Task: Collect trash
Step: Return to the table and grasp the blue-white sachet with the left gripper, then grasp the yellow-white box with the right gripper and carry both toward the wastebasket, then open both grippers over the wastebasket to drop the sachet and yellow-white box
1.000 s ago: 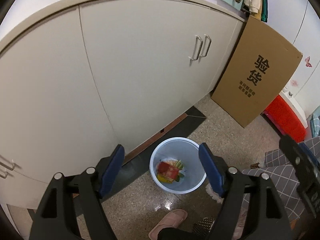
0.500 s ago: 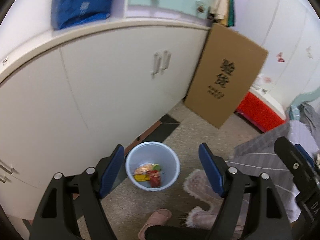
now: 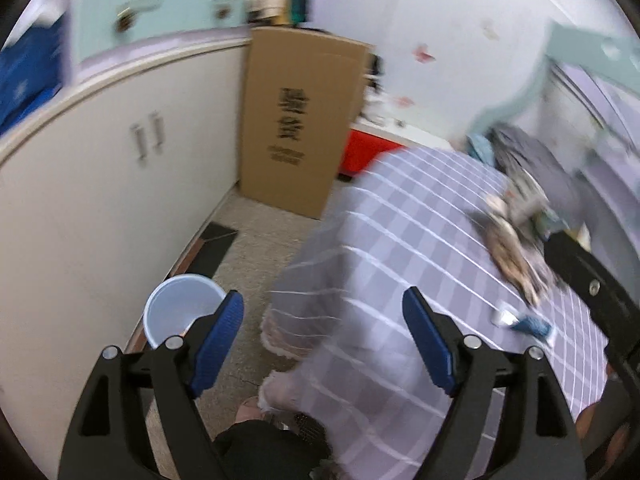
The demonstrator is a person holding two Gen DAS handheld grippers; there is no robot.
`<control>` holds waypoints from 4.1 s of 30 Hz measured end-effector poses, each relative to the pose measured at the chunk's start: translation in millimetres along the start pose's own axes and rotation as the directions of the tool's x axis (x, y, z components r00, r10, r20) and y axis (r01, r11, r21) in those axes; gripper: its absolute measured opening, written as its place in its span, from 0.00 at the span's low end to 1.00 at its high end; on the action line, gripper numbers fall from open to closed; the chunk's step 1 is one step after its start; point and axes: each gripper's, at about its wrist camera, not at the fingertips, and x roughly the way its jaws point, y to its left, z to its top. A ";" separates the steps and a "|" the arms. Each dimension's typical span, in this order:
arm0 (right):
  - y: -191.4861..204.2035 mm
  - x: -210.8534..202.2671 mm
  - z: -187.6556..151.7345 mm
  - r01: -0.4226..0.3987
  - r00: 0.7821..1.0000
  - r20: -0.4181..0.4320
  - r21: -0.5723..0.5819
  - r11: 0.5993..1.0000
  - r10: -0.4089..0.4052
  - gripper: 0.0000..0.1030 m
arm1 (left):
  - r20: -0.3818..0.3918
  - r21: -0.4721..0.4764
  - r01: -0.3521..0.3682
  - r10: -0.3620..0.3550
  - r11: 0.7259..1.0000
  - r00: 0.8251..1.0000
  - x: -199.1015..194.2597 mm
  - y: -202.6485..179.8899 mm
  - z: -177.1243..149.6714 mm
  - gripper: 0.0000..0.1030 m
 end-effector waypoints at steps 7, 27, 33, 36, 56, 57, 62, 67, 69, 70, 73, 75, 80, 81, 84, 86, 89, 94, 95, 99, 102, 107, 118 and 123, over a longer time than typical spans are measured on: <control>-84.0 -36.5 -14.2 0.111 0.994 -0.003 0.108 0.988 -0.112 0.92 | -0.001 0.441 0.014 -0.015 0.897 1.000 7.4 -111.6 -30.3 0.78; -154.7 -51.9 -63.1 0.165 0.984 -0.104 0.205 0.965 -0.146 0.93 | -0.074 0.654 0.111 -0.082 0.748 0.994 50.5 -188.9 -34.7 0.78; -160.7 -52.6 -65.3 0.162 0.984 -0.111 0.243 0.956 -0.139 0.93 | -0.199 0.553 0.274 -0.194 0.787 0.961 50.7 -182.9 -30.4 0.39; -158.0 -53.4 -63.2 0.158 0.985 -0.110 0.234 0.959 -0.136 0.93 | -0.162 0.559 0.242 -0.182 0.793 0.970 44.9 -184.4 -38.0 0.18; -173.9 -23.6 -7.8 0.110 0.993 -0.058 0.272 0.956 -0.098 0.94 | 0.068 0.123 0.115 -0.124 0.986 0.990 -8.8 -114.5 21.0 0.11; -176.8 -19.9 -4.1 0.108 0.994 -0.056 0.278 0.955 -0.096 0.94 | 0.073 0.113 0.102 -0.110 0.988 0.991 -8.2 -112.3 23.6 0.11; -198.2 12.5 14.4 0.124 0.991 -0.082 0.334 0.935 -0.102 0.94 | 0.071 0.062 0.072 -0.076 0.996 0.995 -4.1 -103.1 29.3 0.11; -211.9 37.7 23.0 0.082 0.993 -0.105 0.357 0.931 -0.047 0.94 | 0.062 0.059 0.060 -0.064 0.996 0.996 5.3 -100.8 32.9 0.11; -217.9 48.0 23.6 0.068 0.993 -0.117 0.377 0.924 -0.025 0.94 | 0.052 0.054 0.066 -0.069 0.996 0.996 10.0 -99.3 33.9 0.11; -220.0 51.4 24.0 0.059 0.992 -0.122 0.380 0.923 -0.013 0.94 | 0.051 0.054 0.065 -0.067 0.996 0.996 10.3 -100.3 32.4 0.11; -218.4 57.4 25.0 0.021 0.992 -0.121 0.371 0.929 0.026 0.94 | 0.045 0.054 0.067 -0.070 0.996 0.997 13.5 -98.7 32.8 0.11; -213.8 51.7 25.6 0.038 0.994 -0.106 0.347 0.937 -0.001 0.94 | 0.047 0.056 0.069 -0.072 0.996 0.996 13.3 -96.2 32.8 0.11; -185.8 18.3 35.0 0.106 0.994 -0.009 0.266 0.958 -0.107 0.89 | 0.070 0.040 0.072 -0.074 0.997 0.995 7.8 -83.8 34.9 0.11; -181.8 13.2 35.8 0.107 0.994 0.005 0.249 0.963 -0.111 0.89 | 0.073 0.030 0.076 -0.078 0.997 0.994 6.1 -77.4 35.8 0.11; -154.3 -8.3 40.2 0.082 0.993 0.067 0.211 0.974 -0.098 0.89 | 0.085 0.008 0.080 -0.080 0.997 0.993 0.9 -62.7 36.4 0.11; -133.4 -17.8 42.0 0.031 0.995 0.089 0.185 0.982 -0.048 0.89 | 0.096 -0.009 0.078 -0.077 0.997 0.992 -4.1 -49.8 36.6 0.11; -89.3 -23.5 41.2 -0.080 0.993 0.092 0.132 0.988 0.068 0.89 | 0.113 -0.049 0.066 -0.060 0.997 0.992 -13.2 -21.1 34.9 0.11; 11.2 -4.3 34.3 -0.227 0.973 0.054 0.022 0.974 0.225 0.89 | 0.132 -0.118 0.008 0.008 0.993 0.991 -26.9 31.8 28.5 0.11; 26.9 1.8 32.6 -0.241 0.970 0.040 0.009 0.970 0.241 0.89 | 0.125 -0.140 -0.008 0.026 0.990 0.992 -28.8 48.7 26.1 0.11; 102.8 37.7 18.4 -0.317 0.948 -0.050 -0.050 0.947 0.315 0.89 | 0.096 -0.197 -0.079 0.099 0.977 0.990 -31.9 102.0 17.5 0.11; 152.5 70.8 2.7 -0.354 0.932 -0.116 -0.078 0.932 0.345 0.89 | 0.061 -0.246 -0.133 0.152 0.960 0.986 -27.2 144.6 10.1 0.11; 196.7 111.7 -19.0 -0.344 0.932 -0.155 -0.085 0.935 0.328 0.89 | -0.042 -0.301 -0.163 0.158 0.940 0.987 -1.4 200.6 6.1 0.11; 206.2 175.4 -29.0 -0.275 0.951 -0.148 0.000 0.961 0.272 0.89 | -0.157 -0.265 -0.256 0.220 0.930 0.963 74.6 257.7 45.4 0.74; 205.4 184.6 -34.3 -0.279 0.946 -0.173 -0.003 0.960 0.274 0.89 | -0.162 -0.295 -0.256 0.216 0.920 0.963 76.1 267.0 33.2 0.74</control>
